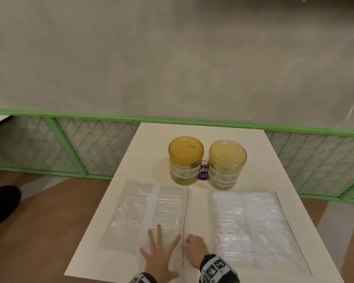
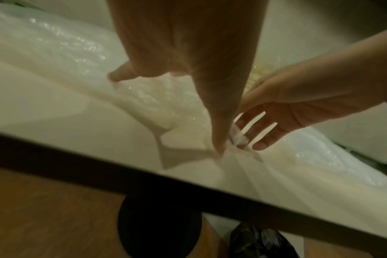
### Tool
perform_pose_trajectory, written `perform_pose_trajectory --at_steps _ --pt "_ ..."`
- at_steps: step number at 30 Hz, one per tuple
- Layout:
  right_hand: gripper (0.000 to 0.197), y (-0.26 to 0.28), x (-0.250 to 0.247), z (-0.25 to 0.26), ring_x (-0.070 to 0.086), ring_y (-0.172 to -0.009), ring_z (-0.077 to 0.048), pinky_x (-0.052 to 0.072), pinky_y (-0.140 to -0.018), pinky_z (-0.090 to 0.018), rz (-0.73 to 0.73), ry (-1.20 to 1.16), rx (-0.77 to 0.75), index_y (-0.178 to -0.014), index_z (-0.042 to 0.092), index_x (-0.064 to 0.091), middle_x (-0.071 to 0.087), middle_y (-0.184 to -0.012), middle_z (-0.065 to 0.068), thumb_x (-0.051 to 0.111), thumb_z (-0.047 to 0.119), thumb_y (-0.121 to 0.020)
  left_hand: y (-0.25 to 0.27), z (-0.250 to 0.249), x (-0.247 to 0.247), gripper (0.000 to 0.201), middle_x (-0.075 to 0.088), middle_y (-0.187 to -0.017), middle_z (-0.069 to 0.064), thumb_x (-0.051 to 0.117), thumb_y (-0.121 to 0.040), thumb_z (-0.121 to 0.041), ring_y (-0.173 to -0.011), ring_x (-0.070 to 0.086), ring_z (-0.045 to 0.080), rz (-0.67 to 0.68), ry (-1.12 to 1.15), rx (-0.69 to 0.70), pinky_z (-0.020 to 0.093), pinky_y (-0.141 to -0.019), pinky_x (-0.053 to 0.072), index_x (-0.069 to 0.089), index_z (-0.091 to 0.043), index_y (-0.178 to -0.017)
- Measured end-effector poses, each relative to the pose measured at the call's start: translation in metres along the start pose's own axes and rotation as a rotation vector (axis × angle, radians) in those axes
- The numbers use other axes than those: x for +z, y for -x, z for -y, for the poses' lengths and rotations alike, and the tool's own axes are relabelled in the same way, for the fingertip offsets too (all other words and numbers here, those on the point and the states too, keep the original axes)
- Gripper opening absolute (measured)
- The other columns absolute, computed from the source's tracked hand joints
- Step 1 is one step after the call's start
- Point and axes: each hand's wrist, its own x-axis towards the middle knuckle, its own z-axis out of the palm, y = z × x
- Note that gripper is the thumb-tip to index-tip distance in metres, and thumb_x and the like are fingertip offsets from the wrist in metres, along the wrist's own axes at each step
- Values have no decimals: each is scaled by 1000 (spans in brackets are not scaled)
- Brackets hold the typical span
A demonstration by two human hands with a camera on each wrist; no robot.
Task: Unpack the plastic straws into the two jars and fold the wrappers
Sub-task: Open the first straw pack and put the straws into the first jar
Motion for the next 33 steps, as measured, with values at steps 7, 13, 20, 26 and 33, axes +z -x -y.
perform_pose_trajectory --at_steps 7,13,20,26,33 --pt "30 11 12 -4 51 -52 -13 50 -56 -28 16 -294 -73 -64 14 50 56 -63 -5 43 10 -94 -3 -8 -6 42 -28 -153 8 32 -97 -39 -138 -29 35 -103 248 -10 66 -109 -4 32 -44 -139" --pt "35 9 4 1 51 -47 -10 49 -54 -23 -21 -226 -104 -58 12 52 54 -54 0 45 5 -91 -19 -28 -30 37 18 -147 9 39 -95 -43 -137 15 26 -287 185 -59 47 -111 18 65 -23 -112" --pt "42 8 1 4 53 -60 -20 48 -59 -27 -107 -138 -88 -44 20 43 49 -50 0 47 0 -81 -36 -33 -41 18 60 -108 12 61 -85 -25 -98 60 24 -189 518 -131 28 -82 49 60 -8 -80" --pt "27 13 -7 3 49 -46 -16 46 -51 -24 -84 -353 -96 -54 6 59 53 -48 -2 56 4 -81 -41 -34 -38 36 61 -71 18 51 -84 -5 -73 61 31 -265 587 -129 32 -64 47 43 -14 -50" --pt "22 16 -11 -6 61 -46 -15 55 -49 -24 -16 -658 -79 -71 8 62 61 -64 -9 55 7 -92 -31 -29 -39 10 67 -67 11 69 -78 -8 -65 63 19 -284 882 -125 33 -72 58 71 -1 -70"
